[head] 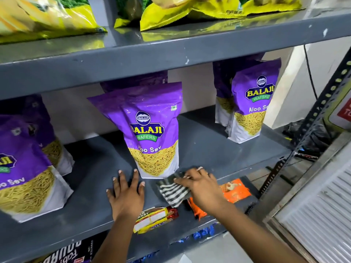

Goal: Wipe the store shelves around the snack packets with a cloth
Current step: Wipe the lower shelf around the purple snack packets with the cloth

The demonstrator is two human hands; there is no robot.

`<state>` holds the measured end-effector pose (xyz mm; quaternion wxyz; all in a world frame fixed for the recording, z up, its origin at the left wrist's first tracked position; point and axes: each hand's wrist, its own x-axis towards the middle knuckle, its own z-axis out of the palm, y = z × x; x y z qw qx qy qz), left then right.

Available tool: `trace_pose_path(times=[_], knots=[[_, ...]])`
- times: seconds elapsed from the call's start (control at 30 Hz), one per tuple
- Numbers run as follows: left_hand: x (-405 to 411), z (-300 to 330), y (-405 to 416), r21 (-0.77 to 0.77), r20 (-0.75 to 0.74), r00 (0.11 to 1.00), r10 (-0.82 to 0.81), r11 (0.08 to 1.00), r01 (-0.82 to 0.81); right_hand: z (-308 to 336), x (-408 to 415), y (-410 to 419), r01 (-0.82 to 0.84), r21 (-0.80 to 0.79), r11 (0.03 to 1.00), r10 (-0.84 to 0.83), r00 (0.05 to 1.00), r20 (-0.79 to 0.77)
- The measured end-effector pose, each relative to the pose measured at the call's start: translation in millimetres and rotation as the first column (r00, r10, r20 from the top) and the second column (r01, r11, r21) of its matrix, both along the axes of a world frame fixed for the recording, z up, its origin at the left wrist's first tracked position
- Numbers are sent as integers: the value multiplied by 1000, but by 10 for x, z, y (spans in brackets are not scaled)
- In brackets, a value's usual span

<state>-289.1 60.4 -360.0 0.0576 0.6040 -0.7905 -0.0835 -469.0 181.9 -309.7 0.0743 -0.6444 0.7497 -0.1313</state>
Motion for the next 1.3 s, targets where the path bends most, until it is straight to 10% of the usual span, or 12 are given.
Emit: trace_pose_path(times=[0.4, 0.63, 0.83, 1.3], knots=[[34, -14, -3, -45, -10, 999, -39, 998, 38, 37, -325, -399, 10, 125, 992, -10, 1000, 4], [22, -34, -9, -41, -13, 1000, -12, 999, 12, 374, -1090, -968, 386, -124, 914, -373, 921, 113], [7, 2, -11, -12, -1, 1000, 4, 1000, -4, 218, -1462, -1470, 261, 450, 854, -263, 963, -59], [59, 14, -41, 45, -25, 997, -67, 997, 69, -431, -600, -11, 339, -5, 941, -339, 941, 27]])
